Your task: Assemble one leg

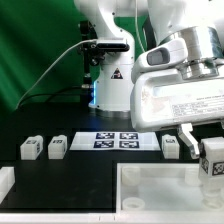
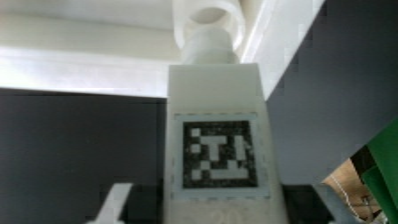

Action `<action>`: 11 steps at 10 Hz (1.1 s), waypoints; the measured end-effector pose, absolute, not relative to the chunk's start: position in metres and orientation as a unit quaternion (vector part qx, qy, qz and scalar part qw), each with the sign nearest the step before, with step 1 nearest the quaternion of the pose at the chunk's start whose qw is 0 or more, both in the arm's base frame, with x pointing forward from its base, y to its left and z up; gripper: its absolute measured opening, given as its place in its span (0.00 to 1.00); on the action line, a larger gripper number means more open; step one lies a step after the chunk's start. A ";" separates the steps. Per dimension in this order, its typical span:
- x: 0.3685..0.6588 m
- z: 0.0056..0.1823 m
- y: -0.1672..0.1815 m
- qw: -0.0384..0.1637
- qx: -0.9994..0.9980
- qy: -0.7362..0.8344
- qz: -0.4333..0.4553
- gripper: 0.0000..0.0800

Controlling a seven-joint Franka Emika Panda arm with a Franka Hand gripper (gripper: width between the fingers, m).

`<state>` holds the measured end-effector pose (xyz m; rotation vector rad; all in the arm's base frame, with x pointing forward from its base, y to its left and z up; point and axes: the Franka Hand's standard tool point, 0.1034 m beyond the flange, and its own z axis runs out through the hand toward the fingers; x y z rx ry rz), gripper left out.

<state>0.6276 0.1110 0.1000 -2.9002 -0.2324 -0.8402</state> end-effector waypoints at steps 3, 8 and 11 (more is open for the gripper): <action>0.626 0.088 0.112 0.055 -0.955 -0.075 -0.282 0.37; 0.626 0.082 0.119 0.046 -0.943 -0.073 -0.323 0.37; 0.627 0.082 0.119 0.045 -0.942 -0.068 -0.325 0.46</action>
Offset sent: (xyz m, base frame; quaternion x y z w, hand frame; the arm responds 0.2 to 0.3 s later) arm -0.0021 0.0029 -0.0105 -0.0002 0.0115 0.0045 0.9999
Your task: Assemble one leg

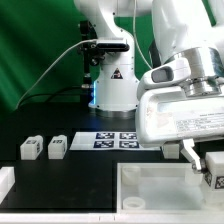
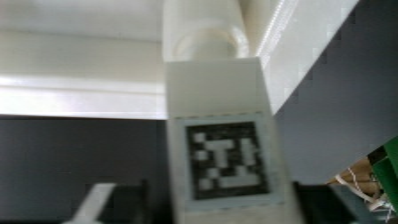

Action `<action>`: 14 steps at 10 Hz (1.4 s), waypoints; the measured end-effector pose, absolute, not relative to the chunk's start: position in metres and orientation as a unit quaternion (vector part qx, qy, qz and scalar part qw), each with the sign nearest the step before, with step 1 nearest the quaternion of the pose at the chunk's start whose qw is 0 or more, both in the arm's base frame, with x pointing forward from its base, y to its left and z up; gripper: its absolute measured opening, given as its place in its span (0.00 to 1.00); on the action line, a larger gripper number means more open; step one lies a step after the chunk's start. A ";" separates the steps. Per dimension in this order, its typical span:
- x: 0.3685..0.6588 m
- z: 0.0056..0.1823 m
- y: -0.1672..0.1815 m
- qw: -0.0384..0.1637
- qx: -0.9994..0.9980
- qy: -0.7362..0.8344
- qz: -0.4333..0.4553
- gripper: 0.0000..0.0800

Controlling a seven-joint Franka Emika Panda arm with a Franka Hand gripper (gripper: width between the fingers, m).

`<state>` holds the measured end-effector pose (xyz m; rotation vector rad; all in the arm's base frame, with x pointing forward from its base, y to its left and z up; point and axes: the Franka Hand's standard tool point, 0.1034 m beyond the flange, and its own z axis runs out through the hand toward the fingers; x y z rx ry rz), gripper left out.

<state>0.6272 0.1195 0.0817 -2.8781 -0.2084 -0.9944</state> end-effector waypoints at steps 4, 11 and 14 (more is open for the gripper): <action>0.627 0.082 0.119 0.045 -0.942 -0.068 -0.325 0.78; 0.622 0.073 0.121 0.052 -0.952 -0.072 -0.293 0.81; 0.618 0.074 0.122 0.060 -0.961 -0.064 -0.264 0.81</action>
Offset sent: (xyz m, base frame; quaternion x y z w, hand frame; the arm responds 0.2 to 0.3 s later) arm 0.0000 0.0000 0.0000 0.0000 0.0000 0.0000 1.0000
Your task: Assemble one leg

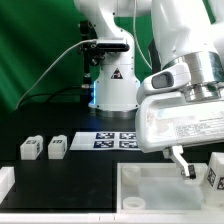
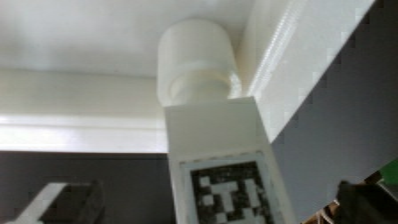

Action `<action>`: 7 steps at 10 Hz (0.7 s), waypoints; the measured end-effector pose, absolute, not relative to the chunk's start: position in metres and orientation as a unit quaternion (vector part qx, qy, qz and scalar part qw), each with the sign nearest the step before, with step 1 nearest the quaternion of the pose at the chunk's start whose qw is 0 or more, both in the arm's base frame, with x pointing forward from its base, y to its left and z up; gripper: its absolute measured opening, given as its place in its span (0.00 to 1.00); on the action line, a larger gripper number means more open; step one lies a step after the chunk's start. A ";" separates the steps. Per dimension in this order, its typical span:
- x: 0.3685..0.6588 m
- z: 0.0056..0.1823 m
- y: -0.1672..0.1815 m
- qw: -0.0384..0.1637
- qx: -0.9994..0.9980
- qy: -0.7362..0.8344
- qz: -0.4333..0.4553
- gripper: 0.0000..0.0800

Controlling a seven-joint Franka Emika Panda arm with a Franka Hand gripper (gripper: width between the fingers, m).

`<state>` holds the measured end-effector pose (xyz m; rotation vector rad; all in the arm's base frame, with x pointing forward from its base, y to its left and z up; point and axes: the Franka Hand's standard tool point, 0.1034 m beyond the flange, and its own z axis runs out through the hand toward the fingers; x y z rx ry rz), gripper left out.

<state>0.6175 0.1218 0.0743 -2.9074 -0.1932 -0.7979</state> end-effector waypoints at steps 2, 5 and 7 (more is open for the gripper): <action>0.612 0.091 0.137 0.083 -0.979 -0.048 -0.181 0.81; 0.616 0.093 0.135 0.083 -0.994 -0.068 -0.001 0.81; 0.630 0.093 0.123 0.068 -0.992 -0.086 0.058 0.81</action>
Offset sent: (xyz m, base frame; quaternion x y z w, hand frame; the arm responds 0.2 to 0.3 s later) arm 0.0216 -0.0071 0.0046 -0.0330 -0.1815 -0.0151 0.9827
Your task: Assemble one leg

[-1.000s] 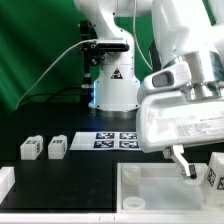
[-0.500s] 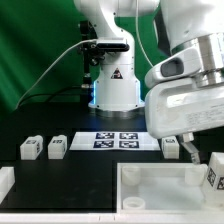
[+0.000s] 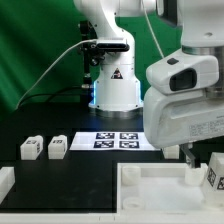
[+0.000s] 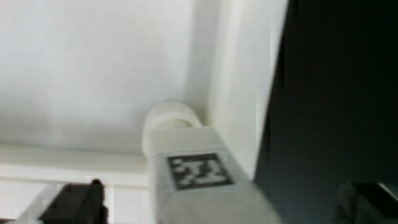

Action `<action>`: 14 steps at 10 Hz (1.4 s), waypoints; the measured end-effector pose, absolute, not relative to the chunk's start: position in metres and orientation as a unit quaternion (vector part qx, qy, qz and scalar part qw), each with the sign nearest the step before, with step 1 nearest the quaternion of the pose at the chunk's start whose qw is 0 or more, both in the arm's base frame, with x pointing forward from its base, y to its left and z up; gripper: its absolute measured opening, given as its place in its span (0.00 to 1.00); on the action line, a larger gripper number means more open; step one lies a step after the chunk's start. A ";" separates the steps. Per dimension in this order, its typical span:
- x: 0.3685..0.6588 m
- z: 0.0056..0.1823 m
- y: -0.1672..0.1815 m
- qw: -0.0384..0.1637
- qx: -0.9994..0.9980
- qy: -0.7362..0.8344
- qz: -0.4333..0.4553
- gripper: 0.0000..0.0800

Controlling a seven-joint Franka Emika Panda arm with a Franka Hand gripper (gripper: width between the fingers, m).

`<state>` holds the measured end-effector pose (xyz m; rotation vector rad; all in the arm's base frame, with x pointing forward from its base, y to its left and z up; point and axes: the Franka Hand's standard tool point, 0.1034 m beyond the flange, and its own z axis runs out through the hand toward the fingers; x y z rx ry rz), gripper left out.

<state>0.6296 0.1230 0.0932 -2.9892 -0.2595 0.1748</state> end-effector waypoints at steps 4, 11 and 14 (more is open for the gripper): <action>0.635 0.092 0.121 0.066 -0.994 -0.084 0.036 0.81; 0.638 0.088 0.109 0.068 -0.995 -0.061 0.039 0.45; 0.638 0.088 0.110 0.068 -0.996 -0.046 0.040 0.37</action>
Offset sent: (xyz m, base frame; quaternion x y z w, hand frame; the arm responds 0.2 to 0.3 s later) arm 0.0000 0.0000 0.0000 0.0000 0.0000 0.0000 1.0000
